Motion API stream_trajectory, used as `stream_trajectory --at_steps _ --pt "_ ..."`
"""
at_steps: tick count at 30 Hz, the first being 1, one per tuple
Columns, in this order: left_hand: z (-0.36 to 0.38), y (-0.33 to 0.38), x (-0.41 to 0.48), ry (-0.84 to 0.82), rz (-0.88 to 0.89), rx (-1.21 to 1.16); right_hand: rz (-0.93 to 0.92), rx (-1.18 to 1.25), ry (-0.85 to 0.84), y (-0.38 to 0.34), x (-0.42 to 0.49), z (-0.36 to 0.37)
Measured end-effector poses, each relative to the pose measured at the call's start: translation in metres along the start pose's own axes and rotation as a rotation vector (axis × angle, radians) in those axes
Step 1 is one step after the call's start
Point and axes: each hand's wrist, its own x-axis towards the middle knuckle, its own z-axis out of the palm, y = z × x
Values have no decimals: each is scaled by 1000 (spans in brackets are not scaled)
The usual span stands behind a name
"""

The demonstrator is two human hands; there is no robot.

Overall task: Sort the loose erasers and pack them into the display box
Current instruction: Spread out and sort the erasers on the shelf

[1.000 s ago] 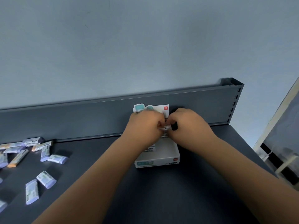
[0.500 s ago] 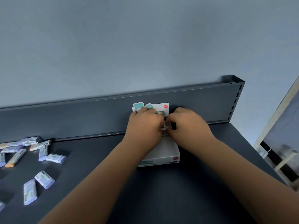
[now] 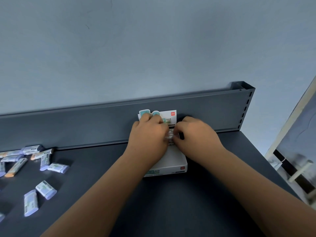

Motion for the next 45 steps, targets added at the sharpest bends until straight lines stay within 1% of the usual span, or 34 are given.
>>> stream_trajectory --at_steps 3,6,8,11,13,15,20,22,25,28,31,33,35,39,45 --pt "-20 -7 -12 3 -62 -22 7 0 -5 -3 0 -9" --pt "-48 -20 -23 -89 -165 -96 16 1 -43 -10 1 -33" --pt "-66 -32 -34 -142 -229 -174 -32 -53 -115 -19 -3 -52" --pt "-85 -42 -57 -244 -236 -195 -153 -152 -250 -40 -15 -77" --pt "-93 -45 -72 -273 -249 -176 -174 -105 -294 -56 -25 -86" --pt "-96 -51 -87 -268 -277 -139 -162 -25 -295 -72 -35 -86" --pt "-99 -77 -122 -220 -338 -99 -150 211 -213 -117 -53 -63" --pt "-100 -94 -136 -185 -341 -88 -134 249 -208 -135 -57 -48" --pt "-101 -131 -158 -147 -361 -159 -95 230 -254 -164 -60 -24" --pt "-102 -180 -185 -151 -388 -240 -75 160 -320 -200 -59 -1" --pt "-108 -225 -208 -228 -374 -199 -20 173 -340 -242 -55 19" --pt "-111 -245 -223 -269 -366 -124 -7 178 -356 -270 -51 32" --pt "-113 -262 -236 -255 -344 -67 2 185 -368 -296 -49 42" --pt "-116 -292 -256 -242 -377 -56 3 183 -346 -338 -47 55" --pt "-119 -315 -269 -233 -502 -61 -53 207 -316 -371 -42 66"
